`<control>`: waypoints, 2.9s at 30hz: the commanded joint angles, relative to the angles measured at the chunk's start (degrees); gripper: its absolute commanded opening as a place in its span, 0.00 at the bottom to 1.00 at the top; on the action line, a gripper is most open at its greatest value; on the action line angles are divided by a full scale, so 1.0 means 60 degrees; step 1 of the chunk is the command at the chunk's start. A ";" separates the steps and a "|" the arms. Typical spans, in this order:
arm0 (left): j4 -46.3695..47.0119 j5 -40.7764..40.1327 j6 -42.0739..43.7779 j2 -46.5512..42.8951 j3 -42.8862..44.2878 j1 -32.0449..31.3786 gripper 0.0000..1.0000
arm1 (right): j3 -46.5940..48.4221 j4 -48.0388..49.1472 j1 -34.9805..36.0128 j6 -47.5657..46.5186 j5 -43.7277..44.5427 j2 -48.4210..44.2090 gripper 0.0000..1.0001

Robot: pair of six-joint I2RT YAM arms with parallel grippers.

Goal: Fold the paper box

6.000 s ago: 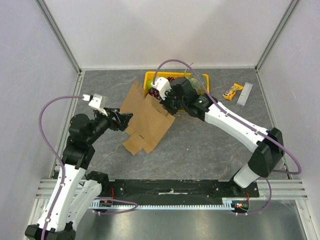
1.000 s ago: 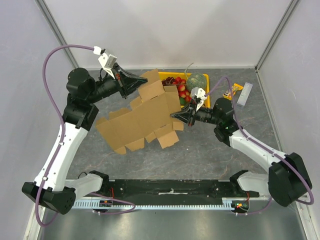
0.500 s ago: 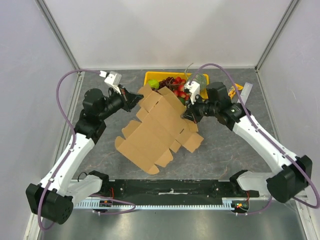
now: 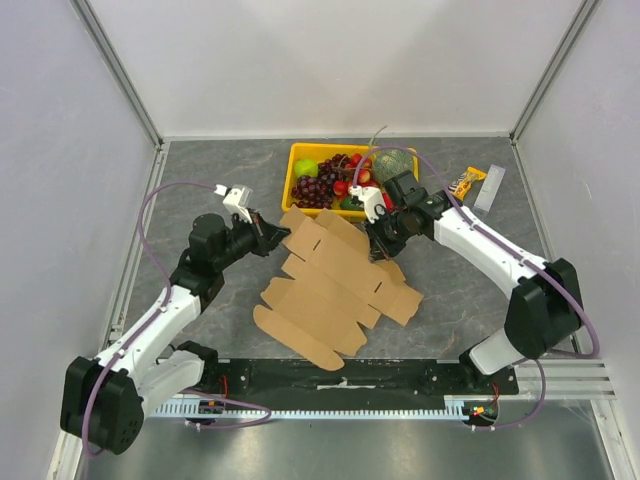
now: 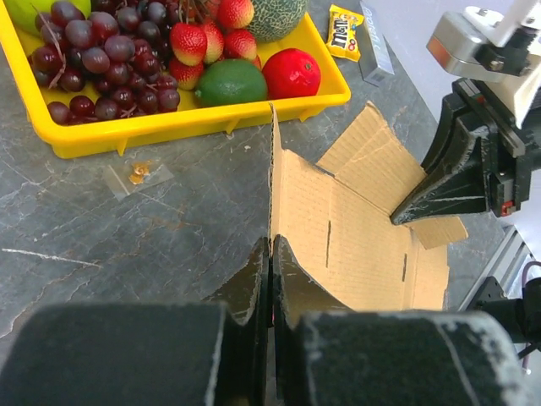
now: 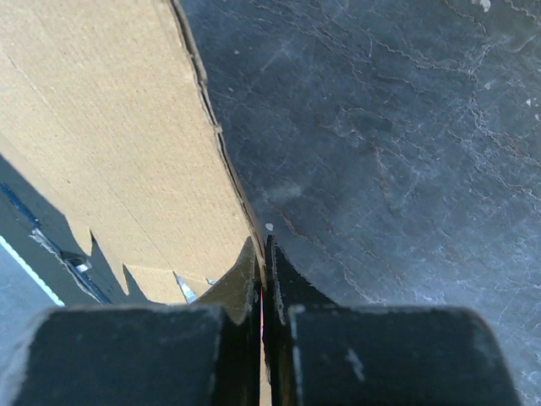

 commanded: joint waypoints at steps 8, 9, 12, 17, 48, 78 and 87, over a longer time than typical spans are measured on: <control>0.1362 -0.1809 -0.0240 0.0471 -0.0797 0.0139 0.14 | 0.0156 0.0132 -0.0090 0.0259 0.3349 0.0694 0.00; 0.1405 -0.1838 -0.0240 0.0603 -0.0782 0.0153 0.15 | 0.0039 0.0381 -0.0017 0.0288 0.3569 0.0606 0.00; 0.1494 -0.1912 -0.0327 0.0999 -0.0665 0.0168 0.20 | -0.0386 0.1128 0.0276 0.0259 0.4141 0.0313 0.00; 0.1494 -0.1942 -0.0503 0.1278 -0.0372 0.0139 0.39 | -0.1015 0.1803 0.0832 0.0157 0.5254 0.0239 0.00; 0.3690 0.1061 -0.0738 0.2038 -0.0738 0.0007 0.37 | -0.1573 0.2448 0.2181 -0.1177 0.2136 0.0840 0.09; 0.3750 0.0944 -0.0621 0.2230 -0.1016 -0.0257 0.35 | -0.3156 0.4880 0.2181 -0.0605 0.2516 0.0225 0.33; 0.3706 0.0901 -0.0606 0.2522 -0.0929 -0.0257 0.35 | -0.3287 0.5115 0.2181 -0.0473 0.2722 0.0108 0.01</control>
